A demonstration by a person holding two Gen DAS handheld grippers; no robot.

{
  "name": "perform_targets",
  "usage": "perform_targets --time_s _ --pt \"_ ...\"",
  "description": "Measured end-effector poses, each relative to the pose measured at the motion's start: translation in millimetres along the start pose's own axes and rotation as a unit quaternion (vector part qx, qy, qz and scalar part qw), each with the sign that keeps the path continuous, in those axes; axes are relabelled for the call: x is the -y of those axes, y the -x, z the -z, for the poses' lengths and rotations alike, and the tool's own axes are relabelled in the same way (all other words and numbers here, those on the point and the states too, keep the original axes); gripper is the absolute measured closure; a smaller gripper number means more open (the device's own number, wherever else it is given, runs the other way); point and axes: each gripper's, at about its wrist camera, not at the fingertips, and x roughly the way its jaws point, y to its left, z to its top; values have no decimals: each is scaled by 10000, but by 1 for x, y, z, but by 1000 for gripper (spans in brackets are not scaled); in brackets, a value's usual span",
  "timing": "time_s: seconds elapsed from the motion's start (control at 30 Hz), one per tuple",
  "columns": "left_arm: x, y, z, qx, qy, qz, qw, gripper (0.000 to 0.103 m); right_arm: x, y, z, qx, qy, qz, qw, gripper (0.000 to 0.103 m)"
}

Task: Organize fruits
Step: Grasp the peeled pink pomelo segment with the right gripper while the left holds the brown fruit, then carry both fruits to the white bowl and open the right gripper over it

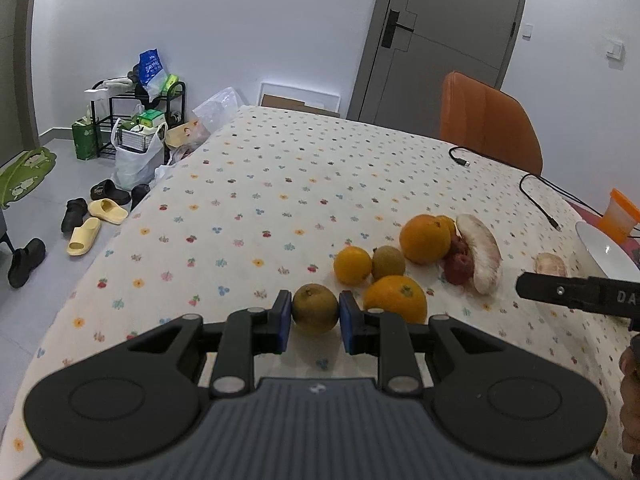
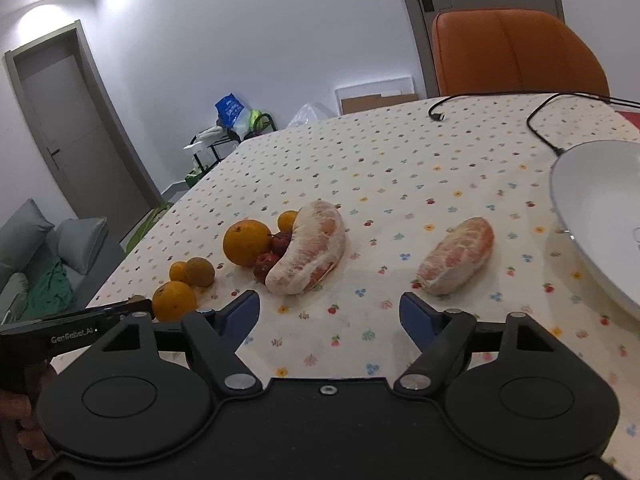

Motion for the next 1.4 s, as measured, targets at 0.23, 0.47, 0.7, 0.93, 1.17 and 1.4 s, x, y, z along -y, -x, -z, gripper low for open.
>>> perform_targets --time_s 0.23,0.47,0.7,0.93,1.17,1.4 --pt "-1 -8 -13 100 37 -4 9999 79 -2 -22 -15 -76 -64 -119 9999 42" --pt "0 -13 -26 118 54 50 9999 79 -2 -41 -27 -172 -174 -148 9996 47" --pt "7 -16 -34 155 49 111 9998 79 -4 -57 -35 -224 -129 -107 9996 52" --pt "19 -14 -41 236 -51 179 9995 79 -6 -60 -36 -240 84 -69 9997 63" --pt "39 -12 -49 315 -179 370 9987 79 2 -36 -36 48 -66 -161 9998 63" --pt "76 -11 -50 286 -487 713 9959 79 16 3 -36 472 -257 -21 9986 63"
